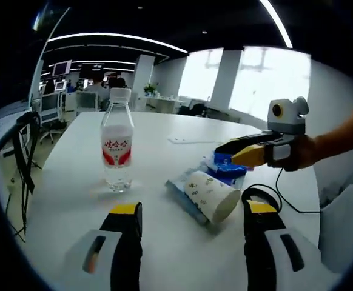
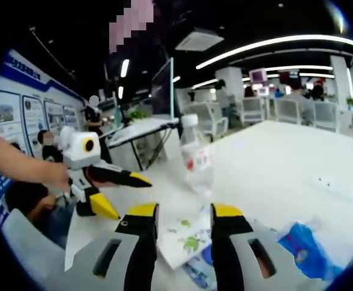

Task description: Arrange the tabletop items into an orderly group along one side of the table until the central work area is clear of visible clutter.

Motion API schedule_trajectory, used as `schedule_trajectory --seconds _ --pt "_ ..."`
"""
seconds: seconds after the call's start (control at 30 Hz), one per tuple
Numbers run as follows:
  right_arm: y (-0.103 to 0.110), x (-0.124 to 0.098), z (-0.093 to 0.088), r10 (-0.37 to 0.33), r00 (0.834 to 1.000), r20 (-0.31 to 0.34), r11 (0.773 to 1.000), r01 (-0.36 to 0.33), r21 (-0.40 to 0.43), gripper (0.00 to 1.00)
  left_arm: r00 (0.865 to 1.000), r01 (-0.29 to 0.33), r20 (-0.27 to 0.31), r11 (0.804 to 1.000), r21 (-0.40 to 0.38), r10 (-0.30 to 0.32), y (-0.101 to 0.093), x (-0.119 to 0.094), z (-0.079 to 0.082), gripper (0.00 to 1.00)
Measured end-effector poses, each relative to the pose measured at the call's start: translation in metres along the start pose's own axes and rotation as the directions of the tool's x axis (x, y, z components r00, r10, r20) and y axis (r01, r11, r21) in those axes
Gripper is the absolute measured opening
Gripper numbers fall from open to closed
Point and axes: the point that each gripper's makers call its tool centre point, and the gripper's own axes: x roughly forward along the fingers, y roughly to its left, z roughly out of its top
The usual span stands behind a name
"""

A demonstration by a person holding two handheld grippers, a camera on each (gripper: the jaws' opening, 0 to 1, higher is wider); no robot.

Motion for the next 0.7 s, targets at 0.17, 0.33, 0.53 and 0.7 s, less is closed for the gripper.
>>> schedule_trajectory --seconds 0.17,0.33,0.53,0.7 --pt "0.003 -0.013 -0.006 -0.011 1.000 -0.007 1.000 0.011 0.011 0.30 0.999 -0.020 0.034 0.998 -0.060 0.023 -0.010 -0.010 0.001 0.66" --pt "0.005 -0.023 -0.011 -0.023 1.000 -0.011 1.000 0.023 0.018 0.30 0.999 -0.017 0.044 0.998 -0.060 0.019 -0.029 -0.022 -0.001 0.66" --pt "0.008 -0.038 -0.013 -0.037 0.999 -0.004 0.999 0.037 0.031 0.31 0.998 -0.025 0.063 0.997 -0.078 0.030 -0.038 -0.030 -0.002 0.66" --pt "0.014 -0.052 -0.024 -0.039 0.999 -0.017 0.998 0.040 0.040 0.31 0.994 -0.038 0.094 0.995 -0.088 0.046 -0.046 -0.037 0.005 0.66"
